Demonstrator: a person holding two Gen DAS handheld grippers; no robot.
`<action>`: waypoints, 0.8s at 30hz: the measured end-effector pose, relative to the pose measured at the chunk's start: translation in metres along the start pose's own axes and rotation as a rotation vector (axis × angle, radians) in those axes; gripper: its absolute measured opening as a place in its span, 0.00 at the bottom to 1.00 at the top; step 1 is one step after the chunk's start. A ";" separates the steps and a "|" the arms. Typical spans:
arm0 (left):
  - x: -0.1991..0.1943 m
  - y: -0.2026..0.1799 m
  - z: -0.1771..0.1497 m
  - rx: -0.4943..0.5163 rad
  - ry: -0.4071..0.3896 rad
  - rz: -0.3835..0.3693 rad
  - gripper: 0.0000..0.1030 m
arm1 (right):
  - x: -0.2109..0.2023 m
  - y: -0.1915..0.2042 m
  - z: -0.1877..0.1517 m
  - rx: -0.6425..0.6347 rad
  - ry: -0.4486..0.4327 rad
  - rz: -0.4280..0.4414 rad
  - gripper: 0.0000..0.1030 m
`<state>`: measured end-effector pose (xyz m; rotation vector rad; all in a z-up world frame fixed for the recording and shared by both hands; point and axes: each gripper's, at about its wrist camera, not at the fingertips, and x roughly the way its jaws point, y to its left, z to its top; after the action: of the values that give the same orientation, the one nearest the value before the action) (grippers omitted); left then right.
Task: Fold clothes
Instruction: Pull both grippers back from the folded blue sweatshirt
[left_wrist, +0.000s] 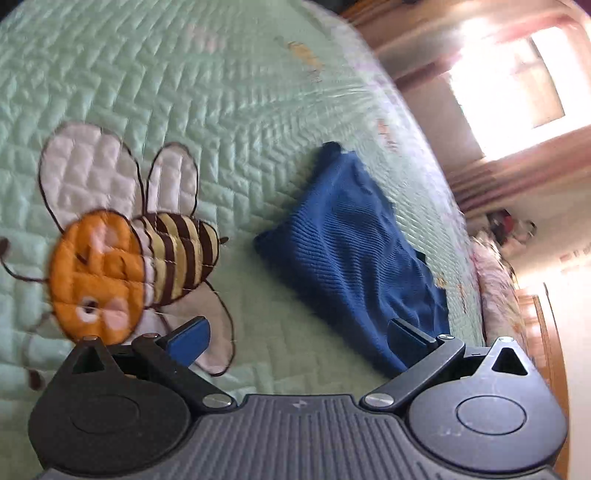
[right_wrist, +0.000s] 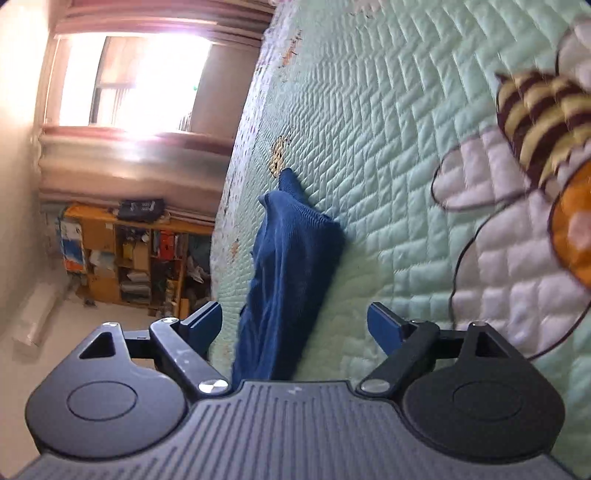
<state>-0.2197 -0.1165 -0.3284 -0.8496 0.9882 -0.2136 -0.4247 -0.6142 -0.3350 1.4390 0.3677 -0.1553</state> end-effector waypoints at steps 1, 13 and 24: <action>0.005 -0.002 0.003 -0.033 0.005 0.016 0.99 | 0.005 0.000 0.001 0.012 0.002 -0.005 0.84; 0.005 -0.041 0.051 0.201 0.007 0.012 0.99 | 0.011 0.037 0.057 -0.232 0.047 -0.099 0.85; -0.012 -0.111 -0.068 0.674 -0.040 0.285 0.99 | 0.029 0.109 -0.080 -0.641 0.121 -0.147 0.84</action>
<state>-0.2583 -0.2210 -0.2592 -0.0959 0.9044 -0.2623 -0.3744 -0.5174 -0.2500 0.7901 0.5639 -0.0592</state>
